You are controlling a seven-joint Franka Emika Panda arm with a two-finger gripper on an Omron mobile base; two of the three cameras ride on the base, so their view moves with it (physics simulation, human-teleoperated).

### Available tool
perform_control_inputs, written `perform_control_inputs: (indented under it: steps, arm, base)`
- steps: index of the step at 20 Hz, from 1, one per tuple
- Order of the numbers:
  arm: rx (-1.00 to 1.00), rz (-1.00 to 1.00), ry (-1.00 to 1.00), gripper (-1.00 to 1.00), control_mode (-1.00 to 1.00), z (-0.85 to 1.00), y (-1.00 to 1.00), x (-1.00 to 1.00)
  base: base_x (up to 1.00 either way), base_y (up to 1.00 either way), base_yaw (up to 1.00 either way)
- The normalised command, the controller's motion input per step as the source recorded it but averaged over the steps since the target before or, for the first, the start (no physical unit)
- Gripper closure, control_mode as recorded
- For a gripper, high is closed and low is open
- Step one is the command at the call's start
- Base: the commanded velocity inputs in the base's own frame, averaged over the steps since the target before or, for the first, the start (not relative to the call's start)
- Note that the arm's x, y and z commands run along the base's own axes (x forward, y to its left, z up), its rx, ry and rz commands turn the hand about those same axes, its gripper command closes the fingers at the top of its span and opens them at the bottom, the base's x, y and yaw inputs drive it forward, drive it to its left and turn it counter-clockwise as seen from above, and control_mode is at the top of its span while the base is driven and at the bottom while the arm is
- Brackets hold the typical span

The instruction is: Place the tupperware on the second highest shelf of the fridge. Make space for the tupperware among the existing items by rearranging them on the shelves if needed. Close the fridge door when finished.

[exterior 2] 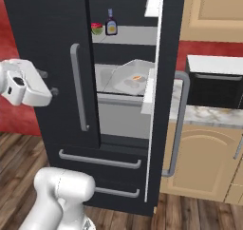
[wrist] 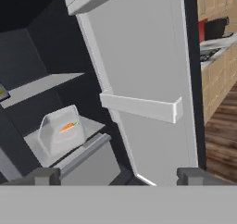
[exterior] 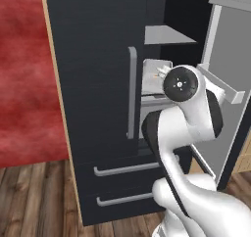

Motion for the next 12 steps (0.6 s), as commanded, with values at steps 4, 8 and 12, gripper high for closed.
perform_control_inputs:
  steps: [4,8,12]
  arm:
    - [0.04,-0.06,0.01,-1.0,-1.0,-0.05,-0.55,-1.0]
    - [0.1,-0.04,0.02,-1.0,-1.0,0.0,-0.73,-1.0]
    - [0.17,-0.04,0.01,-1.0,-1.0,0.0,-0.91,-1.0]
  base:
    - [0.0,0.0,0.0]
    - [0.0,0.0,0.0]
    - [0.0,0.0,0.0]
